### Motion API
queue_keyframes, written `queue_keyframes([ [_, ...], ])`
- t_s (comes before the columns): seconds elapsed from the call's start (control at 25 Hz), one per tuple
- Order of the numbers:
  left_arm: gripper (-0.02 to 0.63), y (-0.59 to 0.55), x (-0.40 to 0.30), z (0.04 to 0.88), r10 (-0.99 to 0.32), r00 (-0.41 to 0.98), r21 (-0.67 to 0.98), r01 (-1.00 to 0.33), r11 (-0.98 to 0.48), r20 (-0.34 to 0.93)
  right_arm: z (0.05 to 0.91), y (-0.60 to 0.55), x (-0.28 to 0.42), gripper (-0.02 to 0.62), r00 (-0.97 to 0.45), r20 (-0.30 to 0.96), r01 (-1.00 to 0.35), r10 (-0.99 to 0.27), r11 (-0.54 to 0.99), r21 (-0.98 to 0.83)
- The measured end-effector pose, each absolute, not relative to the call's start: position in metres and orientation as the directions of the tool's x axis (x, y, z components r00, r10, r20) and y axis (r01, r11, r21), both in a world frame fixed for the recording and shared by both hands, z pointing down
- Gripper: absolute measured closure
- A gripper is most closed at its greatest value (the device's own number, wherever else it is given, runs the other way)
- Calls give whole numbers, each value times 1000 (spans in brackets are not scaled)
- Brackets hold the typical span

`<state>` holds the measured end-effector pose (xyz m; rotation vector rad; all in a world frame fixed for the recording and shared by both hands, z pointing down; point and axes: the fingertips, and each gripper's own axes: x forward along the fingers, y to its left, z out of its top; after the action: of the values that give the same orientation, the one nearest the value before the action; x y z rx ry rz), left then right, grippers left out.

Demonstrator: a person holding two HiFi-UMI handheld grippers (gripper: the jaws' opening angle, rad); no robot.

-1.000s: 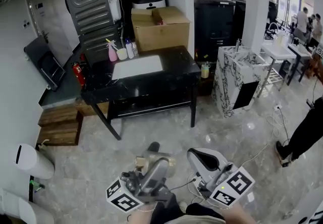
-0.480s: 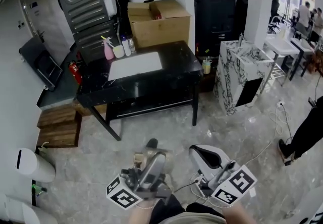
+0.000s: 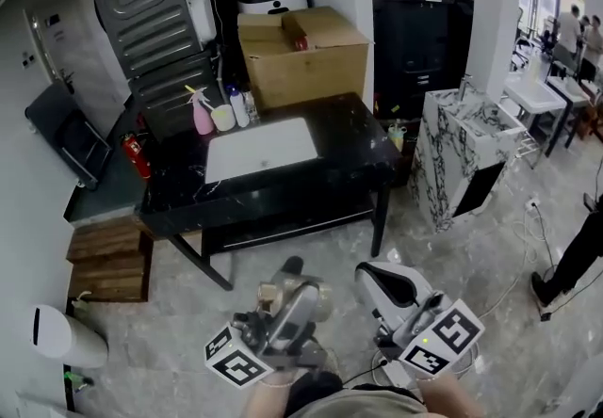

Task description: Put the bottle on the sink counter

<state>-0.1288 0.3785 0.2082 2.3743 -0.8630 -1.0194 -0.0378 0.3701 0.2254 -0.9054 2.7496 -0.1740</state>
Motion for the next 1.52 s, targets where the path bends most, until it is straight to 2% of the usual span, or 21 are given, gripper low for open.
queue_keyframes([
  [0.44, 255, 285, -212, 217, -674, 523, 581, -361, -730, -522, 237, 277, -123, 592, -789, -174, -563, -589, 807, -178],
  [1.04, 256, 217, -210, 232, -659, 559, 605, -316, -731, -503, 245, 207, -125, 592, -755, -163, -607, -636, 770, -196],
  [1.52, 256, 80, -190, 229, -656, 545, 587, -328, -740, -522, 243, 57, -102, 592, -760, -176, -594, -626, 778, -205],
])
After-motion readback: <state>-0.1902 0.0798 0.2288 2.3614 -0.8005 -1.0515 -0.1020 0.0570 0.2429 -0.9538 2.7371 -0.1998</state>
